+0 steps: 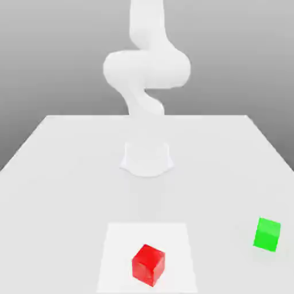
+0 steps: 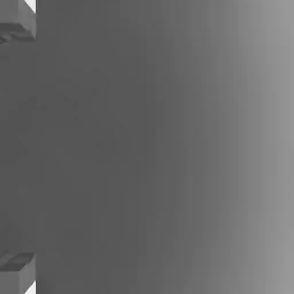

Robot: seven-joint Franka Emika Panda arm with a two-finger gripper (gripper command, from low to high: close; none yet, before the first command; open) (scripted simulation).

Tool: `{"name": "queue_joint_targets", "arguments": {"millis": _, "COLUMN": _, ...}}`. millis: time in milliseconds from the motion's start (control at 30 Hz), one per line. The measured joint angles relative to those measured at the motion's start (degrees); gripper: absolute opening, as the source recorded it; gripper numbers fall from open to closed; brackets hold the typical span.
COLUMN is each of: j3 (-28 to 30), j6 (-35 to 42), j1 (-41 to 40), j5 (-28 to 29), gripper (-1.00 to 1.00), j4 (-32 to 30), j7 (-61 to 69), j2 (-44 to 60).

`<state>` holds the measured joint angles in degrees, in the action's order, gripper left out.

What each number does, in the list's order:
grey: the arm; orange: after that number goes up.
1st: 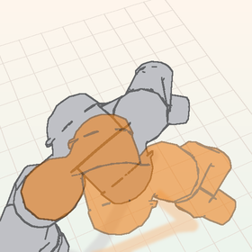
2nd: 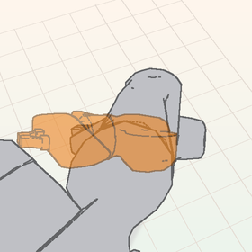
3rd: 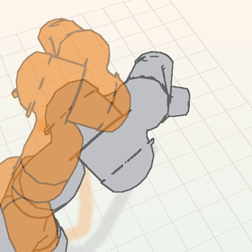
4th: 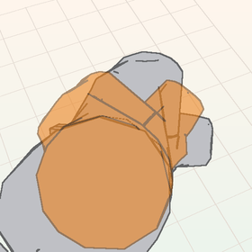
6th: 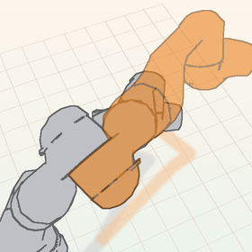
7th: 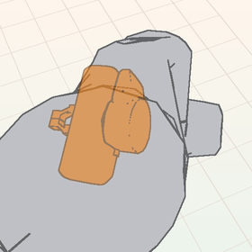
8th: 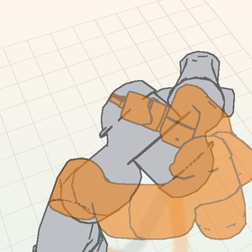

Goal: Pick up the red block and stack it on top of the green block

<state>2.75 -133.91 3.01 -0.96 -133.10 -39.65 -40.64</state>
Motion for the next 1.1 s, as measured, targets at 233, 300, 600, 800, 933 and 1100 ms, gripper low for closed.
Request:
{"name": "queue_joint_targets", "arguments": {"millis": 233, "j3": 6.9, "j6": -6.0, "j1": 7.5, "j5": -3.6, "gripper": 0.00, "j4": -3.8, "j7": 18.2, "j2": 14.9}}
{"name": "queue_joint_targets", "arguments": {"millis": 300, "j3": 8.4, "j6": -7.8, "j1": 9.0, "j5": -4.8, "gripper": 0.00, "j4": -4.8, "j7": 23.4, "j2": 19.0}}
{"name": "queue_joint_targets", "arguments": {"millis": 600, "j3": 11.1, "j6": -15.3, "j1": 12.8, "j5": -8.7, "gripper": 0.00, "j4": -9.5, "j7": 45.9, "j2": 37.6}}
{"name": "queue_joint_targets", "arguments": {"millis": 800, "j3": 10.9, "j6": -21.0, "j1": 12.2, "j5": -5.5, "gripper": 0.00, "j4": -12.6, "j7": 56.2, "j2": 49.0}}
{"name": "queue_joint_targets", "arguments": {"millis": 933, "j3": 8.1, "j6": -27.2, "j1": 10.0, "j5": -8.3, "gripper": 0.00, "j4": -11.9, "j7": 60.0, "j2": 57.1}}
{"name": "queue_joint_targets", "arguments": {"millis": 1100, "j3": 6.2, "j6": -30.0, "j1": 8.5, "j5": -10.0, "gripper": -1.00, "j4": -11.4, "j7": 61.3, "j2": 60.6}}
